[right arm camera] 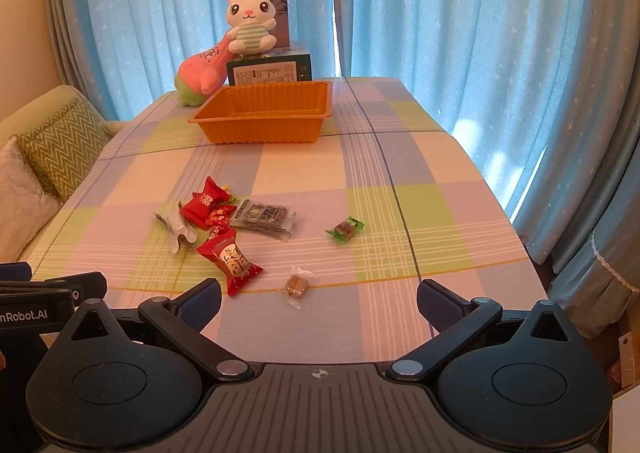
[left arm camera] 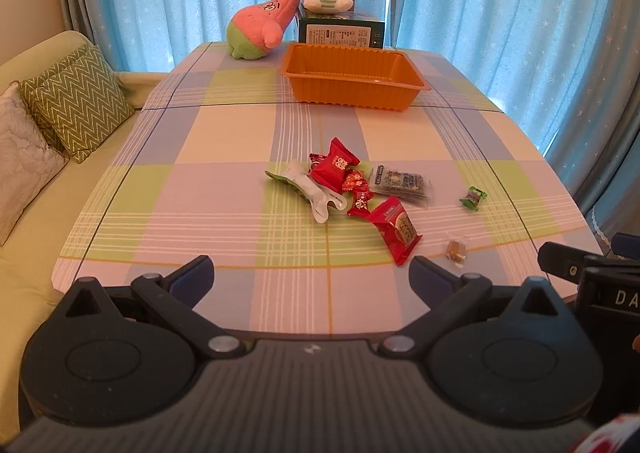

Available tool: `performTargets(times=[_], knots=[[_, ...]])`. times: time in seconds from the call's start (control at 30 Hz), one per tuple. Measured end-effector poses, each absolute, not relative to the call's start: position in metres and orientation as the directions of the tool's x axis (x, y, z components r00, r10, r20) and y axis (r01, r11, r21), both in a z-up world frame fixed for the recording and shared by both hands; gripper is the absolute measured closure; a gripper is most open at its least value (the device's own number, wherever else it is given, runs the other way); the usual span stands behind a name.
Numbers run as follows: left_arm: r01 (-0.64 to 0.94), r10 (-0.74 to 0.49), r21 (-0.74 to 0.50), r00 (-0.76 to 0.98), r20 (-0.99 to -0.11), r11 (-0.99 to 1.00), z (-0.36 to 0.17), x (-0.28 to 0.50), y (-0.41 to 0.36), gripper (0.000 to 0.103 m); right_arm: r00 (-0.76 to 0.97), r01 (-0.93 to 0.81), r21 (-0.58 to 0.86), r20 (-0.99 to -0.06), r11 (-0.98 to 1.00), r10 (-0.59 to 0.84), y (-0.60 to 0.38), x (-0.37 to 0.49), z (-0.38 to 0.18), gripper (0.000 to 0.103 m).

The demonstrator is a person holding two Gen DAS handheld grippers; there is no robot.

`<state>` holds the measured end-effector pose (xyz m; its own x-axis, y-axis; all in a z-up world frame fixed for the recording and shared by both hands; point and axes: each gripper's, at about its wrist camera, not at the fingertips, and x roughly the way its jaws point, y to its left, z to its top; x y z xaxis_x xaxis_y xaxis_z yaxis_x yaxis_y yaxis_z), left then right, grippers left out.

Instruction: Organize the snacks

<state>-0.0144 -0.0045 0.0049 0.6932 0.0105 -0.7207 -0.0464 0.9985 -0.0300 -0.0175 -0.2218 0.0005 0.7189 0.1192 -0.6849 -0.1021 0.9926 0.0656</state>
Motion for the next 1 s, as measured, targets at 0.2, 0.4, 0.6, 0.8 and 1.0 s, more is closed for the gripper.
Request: performTargets(times=[0.2, 0.4, 0.6, 0.8, 1.0], knots=[[-0.045, 0.011, -0.029, 0.692, -0.722, 0.999, 0.0042, -0.0141, -0.004, 0.0, 0.72, -0.1, 0.065, -0.684, 0.993, 0.117, -0.2222, -0.0179, -0.0007, 0.0], [-0.045, 0.011, -0.028, 0.692, -0.722, 0.999, 0.0039, -0.0141, -0.0038, 0.0, 0.72, -0.099, 0.065, -0.684, 0.993, 0.117, -0.2225, -0.0179, -0.0012, 0.0], [-0.044, 0.01, -0.029, 0.692, -0.722, 0.999, 0.0009, -0.0133, -0.0043, 0.0, 0.72, -0.099, 0.065, -0.684, 0.993, 0.117, -0.2231, -0.0178, -0.0017, 0.0], [-0.044, 0.01, -0.029, 0.691, -0.722, 0.999, 0.0011, -0.0132, -0.0044, 0.0, 0.721, -0.098, 0.066, -0.683, 0.993, 0.117, -0.2234, -0.0179, -0.0022, 0.0], [-0.043, 0.009, -0.029, 0.691, -0.723, 0.999, 0.0009, -0.013, -0.0044, 0.0, 0.72, -0.099, 0.066, -0.684, 0.993, 0.117, -0.2236, -0.018, -0.0024, 0.0]])
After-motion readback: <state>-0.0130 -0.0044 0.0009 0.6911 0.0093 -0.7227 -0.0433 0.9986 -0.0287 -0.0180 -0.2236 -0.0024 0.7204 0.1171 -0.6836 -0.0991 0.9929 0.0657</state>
